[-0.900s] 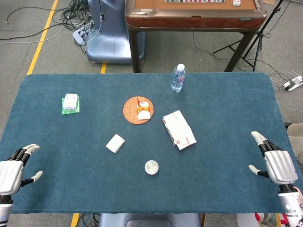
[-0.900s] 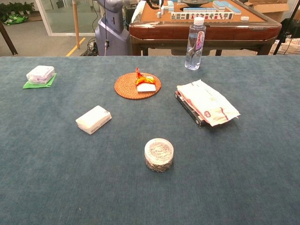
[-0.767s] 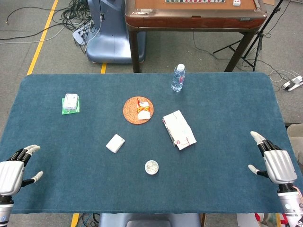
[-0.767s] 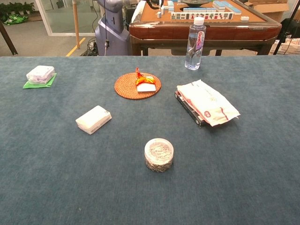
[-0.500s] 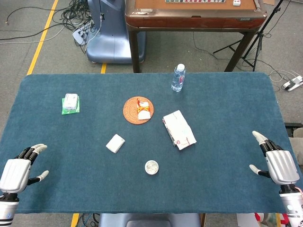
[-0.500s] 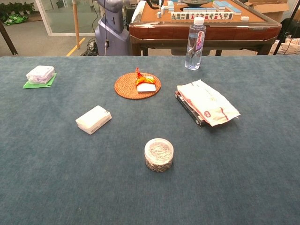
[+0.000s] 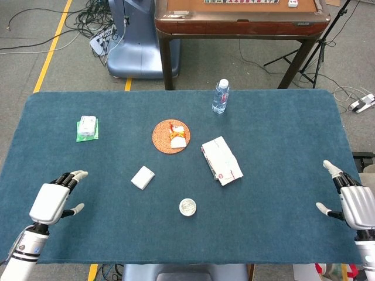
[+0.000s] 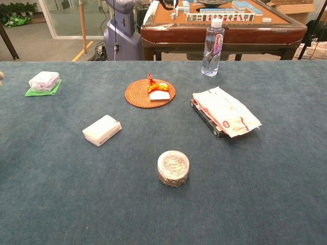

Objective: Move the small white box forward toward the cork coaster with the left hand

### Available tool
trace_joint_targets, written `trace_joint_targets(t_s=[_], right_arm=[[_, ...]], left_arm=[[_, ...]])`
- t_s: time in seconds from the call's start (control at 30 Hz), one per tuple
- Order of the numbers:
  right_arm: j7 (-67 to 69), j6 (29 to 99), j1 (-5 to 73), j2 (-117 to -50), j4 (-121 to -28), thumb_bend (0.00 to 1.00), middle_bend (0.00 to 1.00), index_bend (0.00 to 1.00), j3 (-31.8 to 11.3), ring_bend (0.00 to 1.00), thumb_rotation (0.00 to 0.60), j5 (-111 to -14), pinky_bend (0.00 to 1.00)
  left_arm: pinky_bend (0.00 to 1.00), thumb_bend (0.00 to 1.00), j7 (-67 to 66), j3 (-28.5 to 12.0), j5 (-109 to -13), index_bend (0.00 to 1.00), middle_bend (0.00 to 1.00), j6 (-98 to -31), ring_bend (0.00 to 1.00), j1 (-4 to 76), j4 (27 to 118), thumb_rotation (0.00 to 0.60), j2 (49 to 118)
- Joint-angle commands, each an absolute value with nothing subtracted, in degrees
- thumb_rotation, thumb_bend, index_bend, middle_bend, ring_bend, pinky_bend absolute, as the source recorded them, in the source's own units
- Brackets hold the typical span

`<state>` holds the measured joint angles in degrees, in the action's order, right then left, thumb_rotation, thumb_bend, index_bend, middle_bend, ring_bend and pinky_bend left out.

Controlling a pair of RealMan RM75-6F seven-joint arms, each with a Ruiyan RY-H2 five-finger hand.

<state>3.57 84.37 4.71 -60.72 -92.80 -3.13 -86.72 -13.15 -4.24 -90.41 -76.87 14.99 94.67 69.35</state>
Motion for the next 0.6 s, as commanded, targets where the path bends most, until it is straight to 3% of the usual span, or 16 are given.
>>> trace_joint_targets(t_s=[0.03, 0.27, 0.6], right_arm=[[4.0, 84.6, 4.6, -60.6, -92.8, 0.00, 0.19, 0.03, -3.2, 0.22, 0.600, -86.8, 0.46], [4.9, 84.3, 4.8, -60.3, -92.5, 0.00, 0.19, 0.04, -3.3, 0.22, 0.600, -86.9, 0.46], [6.6, 84.2, 4.7, -60.0, -92.2, 0.00, 0.19, 0.04, -3.4, 0.22, 0.600, -86.7, 0.46]], left_arm=[[0.50, 0.01, -14.2, -5.2, -89.7, 0.13, 0.19, -74.4, 0.21, 17.2, 94.9, 0.600, 70.4], [0.31, 0.00, -16.2, -7.0, -87.7, 0.00, 0.01, -69.5, 0.05, 21.7, 94.1, 0.600, 72.7], [0.25, 0.00, -21.7, -7.4, -83.6, 0.00, 0.00, -63.4, 0.00, 26.3, 92.9, 0.600, 76.2]])
